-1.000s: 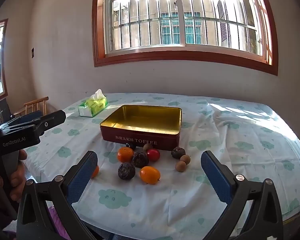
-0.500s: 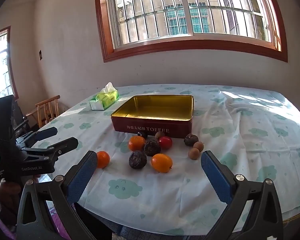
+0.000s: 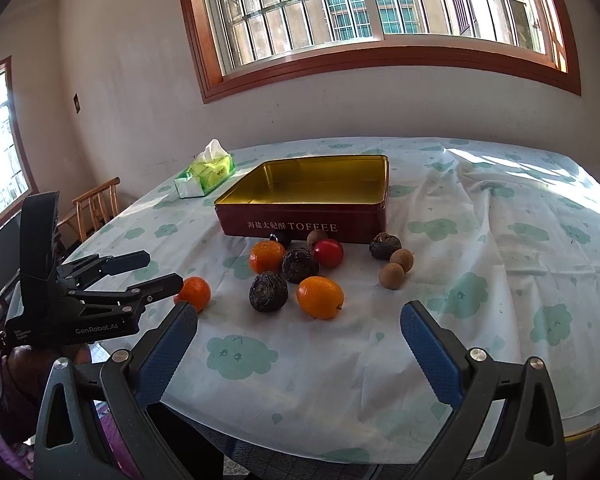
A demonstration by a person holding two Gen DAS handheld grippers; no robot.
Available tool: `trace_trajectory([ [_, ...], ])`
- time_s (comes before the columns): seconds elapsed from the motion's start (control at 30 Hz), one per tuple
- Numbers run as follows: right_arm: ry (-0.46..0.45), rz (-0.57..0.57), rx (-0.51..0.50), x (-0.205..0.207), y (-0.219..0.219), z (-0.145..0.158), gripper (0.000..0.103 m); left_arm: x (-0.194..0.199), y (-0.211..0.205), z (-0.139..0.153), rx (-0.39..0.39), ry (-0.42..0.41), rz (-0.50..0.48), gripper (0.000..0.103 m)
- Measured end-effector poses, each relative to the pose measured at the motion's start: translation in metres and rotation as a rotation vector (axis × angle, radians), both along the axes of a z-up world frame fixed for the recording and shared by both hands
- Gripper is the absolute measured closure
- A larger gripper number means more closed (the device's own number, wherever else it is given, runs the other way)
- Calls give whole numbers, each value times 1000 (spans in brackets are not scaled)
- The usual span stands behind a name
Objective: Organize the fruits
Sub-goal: 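Grasp a tangerine with the left tool while the right tool grasps another tangerine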
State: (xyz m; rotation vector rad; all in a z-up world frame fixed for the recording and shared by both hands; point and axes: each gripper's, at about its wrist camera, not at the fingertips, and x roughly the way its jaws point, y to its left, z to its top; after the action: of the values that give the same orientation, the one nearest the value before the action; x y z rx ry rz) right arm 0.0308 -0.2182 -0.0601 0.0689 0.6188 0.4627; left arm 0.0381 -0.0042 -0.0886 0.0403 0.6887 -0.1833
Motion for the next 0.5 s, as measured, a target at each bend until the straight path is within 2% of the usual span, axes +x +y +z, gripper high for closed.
trace_trajectory([
  [0.1,19,16,-20,8,-2,-6,16,10,-2,-6,13,23,-11,25],
  [0.17,38,32,-33,15,-2,-11,28,18,-4,-12,23,47,-17,27],
  [0.3,76,70,-56,34,-1,-21,33,30,-4,-26,16,105,-38,40],
  [0.37,86,97,-79,44,4,-23,33,33,-5,-33,-11,133,-53,54],
  [0.4,77,103,-91,48,6,-23,33,30,-6,-33,-3,111,-46,57],
  [0.43,70,115,-103,52,8,-23,33,30,-7,-33,0,112,-51,64],
  [0.5,82,165,-137,62,17,-26,33,29,-6,-34,-2,108,-50,64],
])
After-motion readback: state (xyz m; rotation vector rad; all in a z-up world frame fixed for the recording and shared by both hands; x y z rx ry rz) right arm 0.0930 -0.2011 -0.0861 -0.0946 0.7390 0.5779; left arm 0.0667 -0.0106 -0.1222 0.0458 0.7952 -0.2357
